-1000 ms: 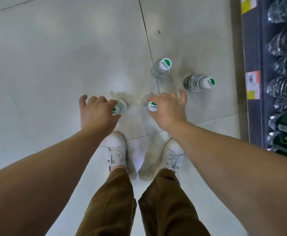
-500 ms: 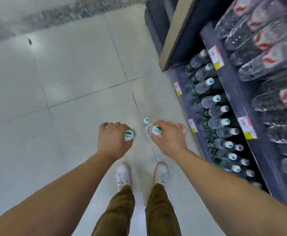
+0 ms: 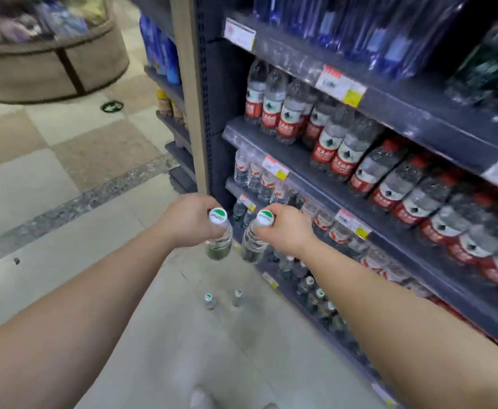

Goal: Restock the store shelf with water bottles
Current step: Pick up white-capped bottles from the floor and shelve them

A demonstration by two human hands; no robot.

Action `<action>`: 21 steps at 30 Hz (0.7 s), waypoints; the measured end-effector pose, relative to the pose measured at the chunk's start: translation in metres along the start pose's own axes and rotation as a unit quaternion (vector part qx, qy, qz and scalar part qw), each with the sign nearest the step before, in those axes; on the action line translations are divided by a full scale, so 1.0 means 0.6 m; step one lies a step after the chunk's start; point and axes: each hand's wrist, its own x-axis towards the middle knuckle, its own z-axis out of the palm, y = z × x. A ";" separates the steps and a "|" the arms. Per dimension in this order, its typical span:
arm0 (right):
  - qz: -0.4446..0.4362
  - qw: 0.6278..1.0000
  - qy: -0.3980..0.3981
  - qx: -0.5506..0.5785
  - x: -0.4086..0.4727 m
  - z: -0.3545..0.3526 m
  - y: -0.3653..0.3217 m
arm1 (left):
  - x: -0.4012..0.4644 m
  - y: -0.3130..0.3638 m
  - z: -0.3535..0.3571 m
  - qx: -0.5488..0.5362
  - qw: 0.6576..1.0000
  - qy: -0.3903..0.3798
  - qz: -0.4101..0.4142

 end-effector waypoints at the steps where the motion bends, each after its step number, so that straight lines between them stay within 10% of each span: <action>1: -0.004 1.000 0.009 0.005 -0.008 -0.030 0.004 | 0.003 0.028 -0.014 -0.007 1.000 0.002 0.004; 14: -0.017 0.990 0.137 0.023 -0.184 -0.356 0.082 | 0.038 0.314 -0.102 -0.023 0.980 -0.029 0.193; 21: -0.039 0.967 0.248 0.041 -0.197 -0.489 0.026 | 0.087 0.399 -0.117 -0.226 0.948 -0.014 0.223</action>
